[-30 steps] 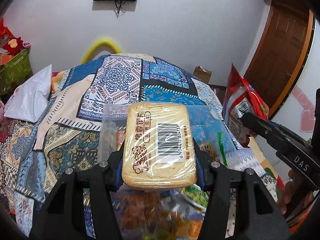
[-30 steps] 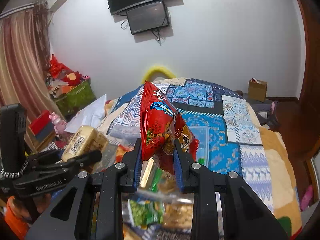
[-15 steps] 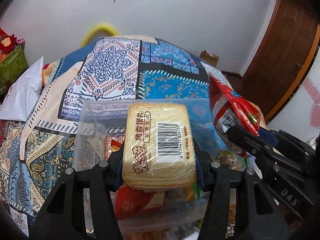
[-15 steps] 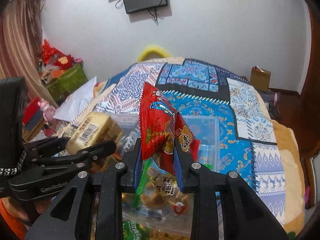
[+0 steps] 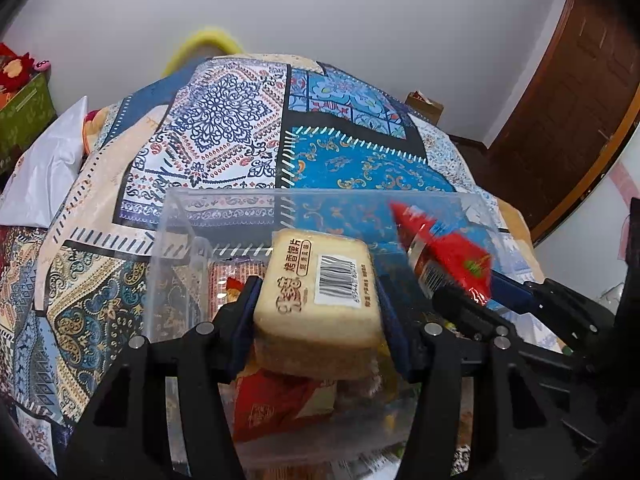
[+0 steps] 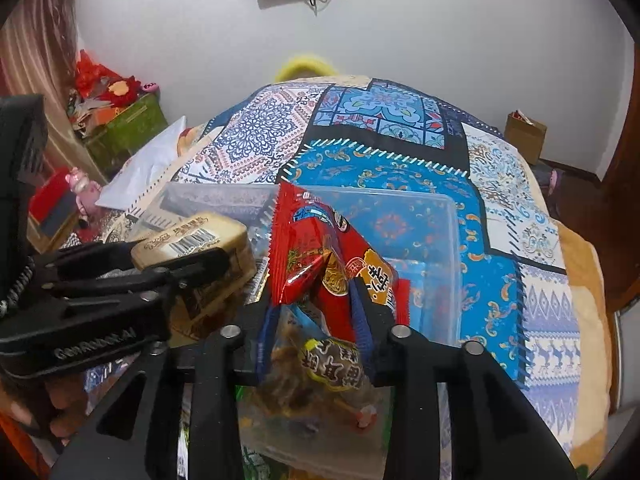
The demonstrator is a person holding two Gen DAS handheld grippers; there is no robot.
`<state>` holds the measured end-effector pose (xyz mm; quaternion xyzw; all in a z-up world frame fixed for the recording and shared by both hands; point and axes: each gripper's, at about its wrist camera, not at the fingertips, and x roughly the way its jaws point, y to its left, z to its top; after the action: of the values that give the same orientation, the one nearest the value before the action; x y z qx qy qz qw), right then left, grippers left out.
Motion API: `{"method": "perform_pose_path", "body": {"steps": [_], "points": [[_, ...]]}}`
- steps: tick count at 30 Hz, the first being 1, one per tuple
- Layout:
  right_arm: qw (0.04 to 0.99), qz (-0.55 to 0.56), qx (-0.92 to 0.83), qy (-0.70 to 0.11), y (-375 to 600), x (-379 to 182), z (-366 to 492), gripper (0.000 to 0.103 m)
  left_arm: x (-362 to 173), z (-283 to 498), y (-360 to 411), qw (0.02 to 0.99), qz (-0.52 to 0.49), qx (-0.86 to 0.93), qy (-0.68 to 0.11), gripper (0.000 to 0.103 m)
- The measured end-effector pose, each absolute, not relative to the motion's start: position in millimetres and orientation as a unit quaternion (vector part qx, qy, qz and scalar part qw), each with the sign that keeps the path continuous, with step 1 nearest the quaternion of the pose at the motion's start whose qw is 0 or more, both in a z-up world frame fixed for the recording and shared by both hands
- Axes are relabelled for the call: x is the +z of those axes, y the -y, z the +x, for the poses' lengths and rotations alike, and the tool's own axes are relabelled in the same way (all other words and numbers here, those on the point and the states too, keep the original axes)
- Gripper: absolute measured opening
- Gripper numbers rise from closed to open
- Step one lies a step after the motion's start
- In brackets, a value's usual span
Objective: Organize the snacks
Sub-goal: 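Carry the cracker pack and red chip bag into the clear box and open both tools, then grasp the green jelly cup with the left tool while the right tool grasps the yellow-wrapped cake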
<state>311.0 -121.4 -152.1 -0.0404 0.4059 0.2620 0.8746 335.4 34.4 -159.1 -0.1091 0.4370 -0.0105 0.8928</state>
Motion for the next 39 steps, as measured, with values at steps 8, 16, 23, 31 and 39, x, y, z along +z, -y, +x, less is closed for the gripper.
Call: {"method": "perform_pose_path", "body": {"steps": [8, 16, 23, 31, 39], "points": [[0.88, -0.035, 0.27, -0.389, 128.2, -128.4, 291.0, 0.045, -114.4, 291.5, -36.9, 0.914, -0.103, -0.016, -0.393, 0.056], [0.894, -0.024, 0.277, -0.351, 147.6, -93.8, 251.3, 0.057, -79.4, 237.0, -44.8, 0.928, -0.098, -0.009, -0.36, 0.065], [0.895, -0.03, 0.286, -0.34, 155.1, -91.8, 215.9, 0.058, -80.7, 192.6, -43.6, 0.928, -0.081, -0.007, -0.363, 0.065], [0.881, -0.032, 0.299, -0.365, 155.0, -113.6, 185.9, 0.058, -107.7, 158.9, -34.2, 0.916, -0.068, -0.015, -0.396, 0.065], [0.856, -0.042, 0.318, -0.407, 141.5, -149.8, 171.8, 0.058, -147.5, 141.7, -29.8, 0.894, -0.07, -0.025, -0.443, 0.065]]}}
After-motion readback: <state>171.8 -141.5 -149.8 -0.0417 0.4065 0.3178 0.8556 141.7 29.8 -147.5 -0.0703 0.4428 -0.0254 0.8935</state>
